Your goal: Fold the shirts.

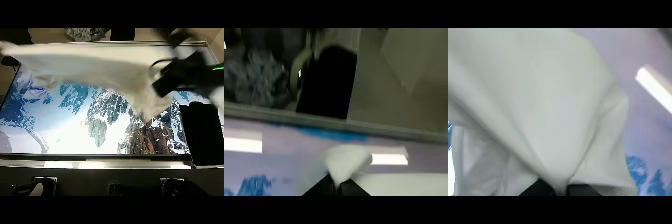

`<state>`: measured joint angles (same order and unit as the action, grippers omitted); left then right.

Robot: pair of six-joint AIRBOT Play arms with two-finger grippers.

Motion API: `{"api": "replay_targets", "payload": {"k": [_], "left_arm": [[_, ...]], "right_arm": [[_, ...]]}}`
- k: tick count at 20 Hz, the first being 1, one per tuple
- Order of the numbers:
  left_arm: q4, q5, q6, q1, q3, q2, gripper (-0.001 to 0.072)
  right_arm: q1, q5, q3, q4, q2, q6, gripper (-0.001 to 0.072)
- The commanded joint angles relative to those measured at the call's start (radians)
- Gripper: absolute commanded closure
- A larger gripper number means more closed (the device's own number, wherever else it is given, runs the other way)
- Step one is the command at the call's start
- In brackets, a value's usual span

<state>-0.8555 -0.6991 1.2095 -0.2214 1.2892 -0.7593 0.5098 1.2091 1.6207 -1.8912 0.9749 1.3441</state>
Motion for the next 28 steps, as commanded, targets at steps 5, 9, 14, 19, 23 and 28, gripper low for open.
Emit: {"api": "replay_targets", "payload": {"k": [5, 9, 14, 19, 23, 28], "left_arm": [[-0.008, -0.006, 0.119, -0.1, 0.195, 0.216, 0.0682], [-0.114, -0.217, 0.192, -0.1, 0.169, 0.202, 0.0682], [-0.177, -0.436, 0.204, -0.1, -0.168, 0.164, 0.0682], [-0.198, -0.37, 0.148, -0.09, -0.446, -0.074, 0.0682], [-0.087, -0.222, 0.088, -0.076, -0.323, -0.458, 0.068], [0.082, -0.244, 0.001, -0.054, -0.059, -0.816, 0.068]], "right_arm": [[-0.002, 0.124, 0.163, -0.011, -0.211, 0.018, 0.0667], [-0.002, 0.436, 0.159, -0.004, -0.169, -0.064, 0.0665], [-0.003, 0.387, -0.121, 0.089, -0.003, -0.119, 0.0666], [-0.129, -0.043, -0.323, 0.433, 0.311, -0.127, 0.0666], [-0.369, -0.407, -0.299, 0.839, 0.493, -0.224, 0.0665], [-0.441, -0.481, -0.299, 0.938, 0.628, -0.23, 0.0664]]}}
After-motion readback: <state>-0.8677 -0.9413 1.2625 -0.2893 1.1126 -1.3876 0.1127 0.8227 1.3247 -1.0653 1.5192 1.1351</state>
